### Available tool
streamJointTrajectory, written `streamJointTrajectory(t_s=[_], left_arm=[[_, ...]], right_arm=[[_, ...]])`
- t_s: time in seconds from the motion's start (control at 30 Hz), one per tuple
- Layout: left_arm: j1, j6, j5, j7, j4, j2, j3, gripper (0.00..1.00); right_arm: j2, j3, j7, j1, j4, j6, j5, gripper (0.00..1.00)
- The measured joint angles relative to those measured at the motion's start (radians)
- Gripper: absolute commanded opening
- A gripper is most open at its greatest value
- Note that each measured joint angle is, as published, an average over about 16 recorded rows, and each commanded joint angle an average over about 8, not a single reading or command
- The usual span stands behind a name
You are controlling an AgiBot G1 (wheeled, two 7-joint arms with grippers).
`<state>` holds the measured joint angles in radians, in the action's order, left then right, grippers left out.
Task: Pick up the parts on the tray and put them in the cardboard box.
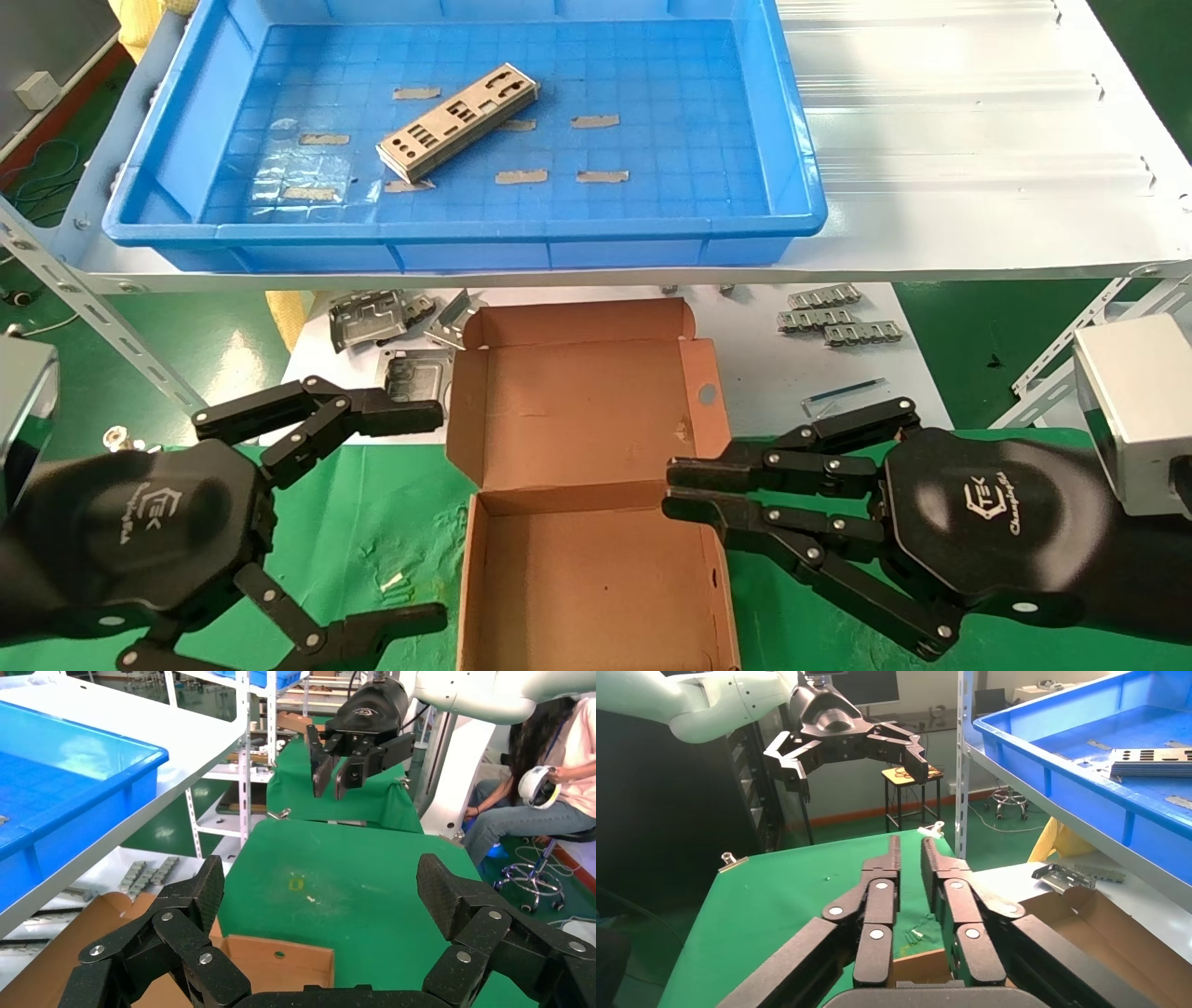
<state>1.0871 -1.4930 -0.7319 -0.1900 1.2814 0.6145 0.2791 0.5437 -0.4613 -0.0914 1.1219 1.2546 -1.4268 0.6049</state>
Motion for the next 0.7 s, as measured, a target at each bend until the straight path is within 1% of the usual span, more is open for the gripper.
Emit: streamJointTrajectory(t_s=[0.17, 0.3, 0.5, 0.7], left_arm=[[0.049, 0.011, -0.021, -0.010, -0.013, 0.012, 0.006, 1.00], [0.121, 0.029, -0.063, -0.024, -0.047, 0.035, 0.020, 1.00], [0.284, 0.055, -0.172, -0.042, -0.154, 0.093, 0.063, 1.00], [0.474, 0.063, -0.305, -0.038, -0.333, 0.178, 0.125, 1.00]], right_arm=[[0.000, 0.000, 0.000, 0.000, 0.000, 0.000, 0.000, 0.00], [0.000, 0.000, 0.000, 0.000, 0.000, 0.000, 0.000, 0.00], [0.000, 0.000, 0.000, 0.000, 0.000, 0.000, 0.000, 0.00], [0.000, 0.000, 0.000, 0.000, 0.000, 0.000, 0.000, 0.00]])
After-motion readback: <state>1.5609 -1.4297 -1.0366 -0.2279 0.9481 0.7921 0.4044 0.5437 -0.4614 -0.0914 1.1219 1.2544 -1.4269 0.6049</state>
